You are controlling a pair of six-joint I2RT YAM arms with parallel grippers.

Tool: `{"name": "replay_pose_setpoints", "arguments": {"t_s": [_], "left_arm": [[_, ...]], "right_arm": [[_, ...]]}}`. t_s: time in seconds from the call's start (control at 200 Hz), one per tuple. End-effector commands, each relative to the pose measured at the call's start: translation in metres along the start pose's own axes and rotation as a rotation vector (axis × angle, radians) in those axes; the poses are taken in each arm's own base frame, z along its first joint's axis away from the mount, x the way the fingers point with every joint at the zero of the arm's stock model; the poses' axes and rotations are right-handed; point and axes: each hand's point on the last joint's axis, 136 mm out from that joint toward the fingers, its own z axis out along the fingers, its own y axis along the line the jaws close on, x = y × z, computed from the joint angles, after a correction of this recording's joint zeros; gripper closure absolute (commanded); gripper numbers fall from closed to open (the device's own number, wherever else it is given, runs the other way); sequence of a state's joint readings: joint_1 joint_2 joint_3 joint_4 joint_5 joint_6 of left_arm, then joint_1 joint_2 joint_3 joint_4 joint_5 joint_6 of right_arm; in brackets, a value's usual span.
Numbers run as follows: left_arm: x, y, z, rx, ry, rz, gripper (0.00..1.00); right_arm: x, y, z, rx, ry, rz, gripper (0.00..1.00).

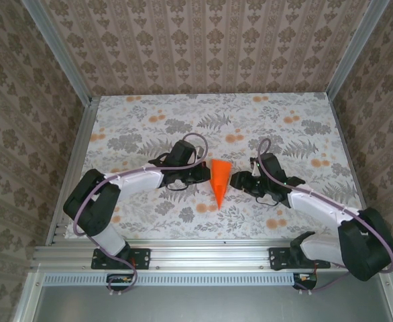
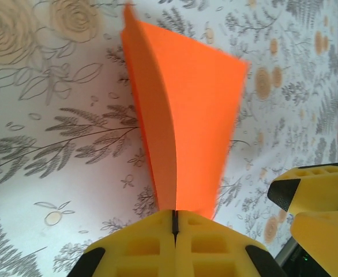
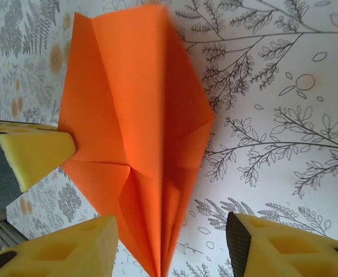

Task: Fold a paper plane with a square sheet of paper (pick it up from the middle)
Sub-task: Move a paper plane to the center of the table.

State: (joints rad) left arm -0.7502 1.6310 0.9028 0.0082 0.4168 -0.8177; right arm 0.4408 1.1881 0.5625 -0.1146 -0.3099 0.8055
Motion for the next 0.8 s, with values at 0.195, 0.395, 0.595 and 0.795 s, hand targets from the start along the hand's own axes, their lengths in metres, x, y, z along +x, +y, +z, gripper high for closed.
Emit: {"name": "replay_pose_setpoints", "arguments": {"t_s": [0.195,0.395,0.595,0.795], "left_arm": [[-0.017,-0.034,0.003,0.134,-0.03,0.047,1.0],[-0.015,-0.022,0.01,0.117,-0.032,0.019,1.0],[-0.004,0.0,0.023,0.088,-0.018,-0.016,1.0],[0.004,0.019,0.027,0.067,-0.011,-0.053,1.0]], "right_arm": [[-0.018,-0.017,-0.033,0.109,-0.129,-0.02,0.43],[-0.022,-0.02,-0.046,0.085,-0.198,0.003,0.41],[-0.014,-0.01,-0.036,0.015,-0.121,0.012,0.41],[-0.005,0.002,-0.018,-0.052,-0.022,0.029,0.43]]}}
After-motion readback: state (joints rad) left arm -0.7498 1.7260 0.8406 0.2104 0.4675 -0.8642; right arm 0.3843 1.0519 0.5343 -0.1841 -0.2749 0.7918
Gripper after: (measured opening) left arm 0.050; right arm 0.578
